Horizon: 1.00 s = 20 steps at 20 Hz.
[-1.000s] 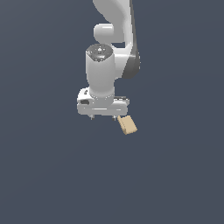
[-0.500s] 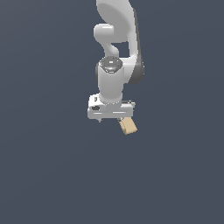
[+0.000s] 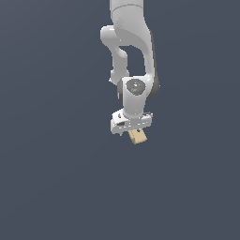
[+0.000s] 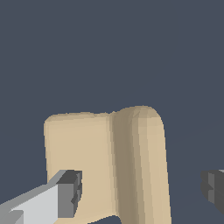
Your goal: Pick up the object and move it to a goal position.
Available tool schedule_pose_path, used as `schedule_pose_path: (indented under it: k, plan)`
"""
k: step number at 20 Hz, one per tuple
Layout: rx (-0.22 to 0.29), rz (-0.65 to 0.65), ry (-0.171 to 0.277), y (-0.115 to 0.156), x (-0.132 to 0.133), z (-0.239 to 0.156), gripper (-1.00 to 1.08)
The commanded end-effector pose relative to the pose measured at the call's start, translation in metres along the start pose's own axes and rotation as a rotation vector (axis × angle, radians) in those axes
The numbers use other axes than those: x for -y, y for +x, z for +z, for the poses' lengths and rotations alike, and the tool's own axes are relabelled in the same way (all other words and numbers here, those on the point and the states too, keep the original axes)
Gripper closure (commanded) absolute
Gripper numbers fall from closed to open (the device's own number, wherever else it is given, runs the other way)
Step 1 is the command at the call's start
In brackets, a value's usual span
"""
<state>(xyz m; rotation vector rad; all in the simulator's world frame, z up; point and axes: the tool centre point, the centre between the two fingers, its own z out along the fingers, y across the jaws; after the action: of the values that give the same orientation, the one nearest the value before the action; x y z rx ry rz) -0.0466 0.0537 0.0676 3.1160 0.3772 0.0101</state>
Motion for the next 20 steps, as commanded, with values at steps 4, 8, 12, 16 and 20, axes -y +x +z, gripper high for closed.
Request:
schedule_pose_path:
  k: [4, 8, 12, 16, 20]
  plan:
    - [0.004, -0.059, 0.005, -0.009, 0.021, 0.026, -0.92]
    - [0.005, -0.075, 0.006, -0.012, 0.027, 0.034, -0.92]
    - [0.006, -0.076, 0.006, -0.012, 0.027, 0.034, 1.08]
    - [0.006, -0.076, 0.006, -0.012, 0.027, 0.034, 1.08]
    - [-0.031, -0.079, 0.001, 0.001, 0.028, 0.016, 1.08]
